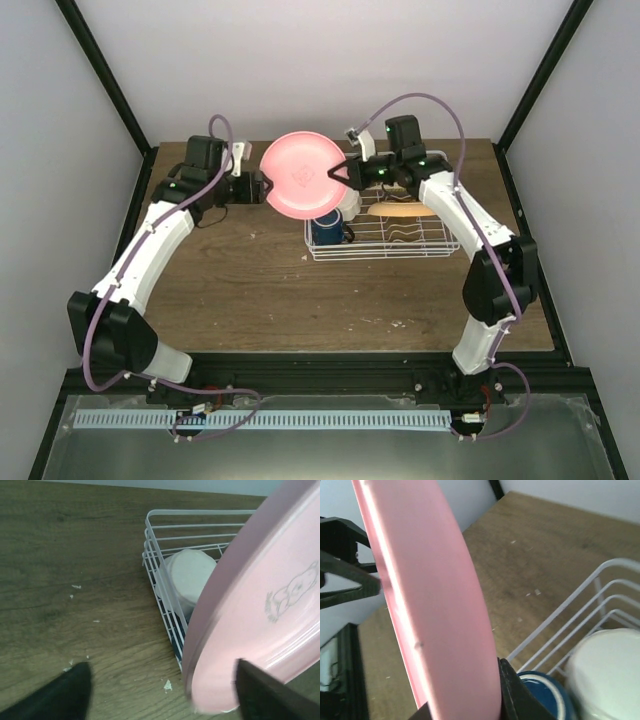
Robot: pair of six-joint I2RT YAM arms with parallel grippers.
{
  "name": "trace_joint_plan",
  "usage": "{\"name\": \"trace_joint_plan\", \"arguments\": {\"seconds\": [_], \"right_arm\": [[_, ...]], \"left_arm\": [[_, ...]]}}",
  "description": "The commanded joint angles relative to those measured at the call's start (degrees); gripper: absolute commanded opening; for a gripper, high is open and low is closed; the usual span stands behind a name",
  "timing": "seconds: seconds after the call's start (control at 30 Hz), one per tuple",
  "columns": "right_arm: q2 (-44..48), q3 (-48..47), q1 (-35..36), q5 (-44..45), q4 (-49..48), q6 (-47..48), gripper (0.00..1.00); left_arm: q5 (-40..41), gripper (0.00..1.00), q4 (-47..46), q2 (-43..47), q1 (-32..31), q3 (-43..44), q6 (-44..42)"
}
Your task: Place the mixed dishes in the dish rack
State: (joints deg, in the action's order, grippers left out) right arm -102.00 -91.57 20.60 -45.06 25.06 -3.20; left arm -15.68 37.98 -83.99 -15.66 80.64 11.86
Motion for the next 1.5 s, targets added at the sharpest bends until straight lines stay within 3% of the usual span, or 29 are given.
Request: {"name": "trace_joint_plan", "arguments": {"seconds": [0.0,0.13,0.37,0.47,0.6,0.8,1.03,1.2,1.33,1.47], "right_arm": [[5.7,-5.2,-1.6,9.6,3.6,7.9,0.01],[9.6,-5.4,-2.0,20.7,6.1,14.2,0.01],[15.4,-9.2,-1.8,35.3,22.3,27.9,0.01],[21.0,-4.0,-0.4,34.1,25.3,36.1,0.01],[28.8,3.3,3.8,39.9,26.9,44.9,0.01],[32.4,5.7,4.6,50.7,33.0,47.9,0.01],[36.2,17.9,4.6,64.3,25.3,55.7,0.01],[39.1,26.7,4.7,73.8,13.3,65.7,0.01],[39.6,27.9,4.6,74.6,6.5,70.6,0.01],[37.5,24.5,4.6,73.2,8.4,70.9,0.01]], "left_arm": [[0.5,0.97,-0.2,2.3,1.2,3.4,0.2],[-0.2,1.0,0.7,3.8,4.2,5.9,0.6],[0.5,1.0,1.9,4.1,8.1,9.2,-1.9],[0.0,1.0,2.1,2.5,8.7,9.8,-2.6],[-1.0,1.0,1.7,0.8,8.7,10.5,-2.6],[-2.7,1.0,1.0,-1.5,8.7,10.7,-2.3],[-3.0,1.0,0.5,-3.0,8.8,10.5,-2.2],[-2.0,1.0,0.9,-3.1,8.7,10.4,-2.7],[-1.7,1.0,1.0,-3.1,8.7,10.0,-2.9],[-2.0,1.0,0.9,-3.3,8.7,9.8,-2.8]]}}
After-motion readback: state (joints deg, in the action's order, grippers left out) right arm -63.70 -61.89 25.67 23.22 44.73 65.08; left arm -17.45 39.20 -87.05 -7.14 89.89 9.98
